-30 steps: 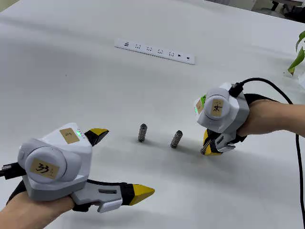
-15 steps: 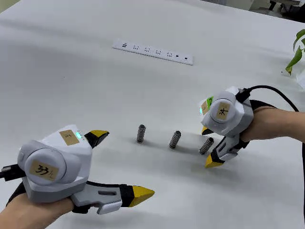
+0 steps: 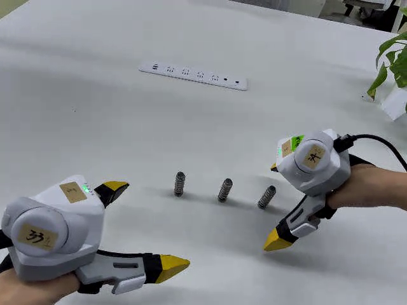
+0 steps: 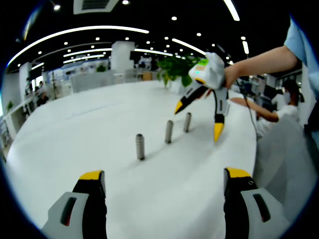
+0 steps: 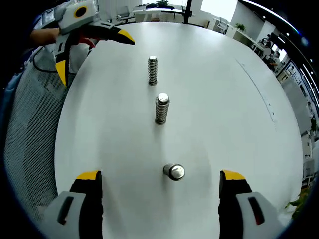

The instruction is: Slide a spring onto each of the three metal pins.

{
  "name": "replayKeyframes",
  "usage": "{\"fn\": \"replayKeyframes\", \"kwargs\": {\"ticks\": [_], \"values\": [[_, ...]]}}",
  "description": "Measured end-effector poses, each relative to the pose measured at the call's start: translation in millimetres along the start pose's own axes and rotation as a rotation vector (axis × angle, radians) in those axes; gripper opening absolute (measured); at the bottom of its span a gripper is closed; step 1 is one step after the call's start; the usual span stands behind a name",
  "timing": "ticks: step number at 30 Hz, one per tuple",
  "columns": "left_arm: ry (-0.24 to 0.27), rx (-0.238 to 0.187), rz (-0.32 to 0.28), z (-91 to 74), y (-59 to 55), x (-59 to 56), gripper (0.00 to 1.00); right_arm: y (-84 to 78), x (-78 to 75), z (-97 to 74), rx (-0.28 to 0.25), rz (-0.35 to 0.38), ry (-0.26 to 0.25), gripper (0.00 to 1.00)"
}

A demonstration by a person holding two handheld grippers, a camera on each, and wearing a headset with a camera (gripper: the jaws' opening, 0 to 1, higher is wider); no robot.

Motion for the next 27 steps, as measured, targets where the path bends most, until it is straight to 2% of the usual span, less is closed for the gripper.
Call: {"fn": "replayKeyframes", "kwargs": {"ticks": [2,6,9,13,15,16,19,23,27], "values": [[0.003,0.007,-0.002,-0.7,-0.2,1.1,1.0,-2.4,2.7,-3.7,-0.022,0.029,-0.009,0.99],[0.003,0.029,0.03,-1.6,-0.9,1.9,1.0,-7.9,11.2,-10.7,-0.066,0.117,0.001,0.99],[-0.001,0.032,0.025,-1.7,-0.8,1.8,1.0,-13.3,13.3,-15.9,-0.091,0.158,-0.018,0.99],[-0.004,0.041,0.027,-2.7,-2.2,1.7,1.0,-16.2,20.1,-24.4,-0.15,0.226,-0.034,0.99],[-0.004,0.041,0.022,-3.3,-2.8,1.2,1.0,-18.4,23.0,-28.1,-0.188,0.264,-0.053,0.99],[-0.004,0.044,0.021,-3.5,-3.6,0.9,1.0,-22.7,25.2,-30.1,-0.191,0.297,-0.065,0.99],[-0.005,0.046,0.017,-4.5,-4.9,-0.7,1.0,-29.8,30.2,-35.5,-0.226,0.334,-0.09,0.99],[-0.002,0.05,0.015,-6.5,-6.6,-0.2,1.0,-40.3,36.4,-44.0,-0.247,0.375,-0.126,0.99],[0.013,0.033,-0.014,-10.1,-6.8,3.2,1.0,-49.4,42.8,-54.5,-0.271,0.414,-0.16,0.99]]}}
Point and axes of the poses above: the centre of the closed fingertips' face, and the gripper's own axes: z roughly forward along the fingers, x roughly to its left, y roughly out of its top, the point moved 3 cm from there along -z, roughly backward along the fingers, and after that the axes turned 9 degrees about -y, right-handed, at the moved point
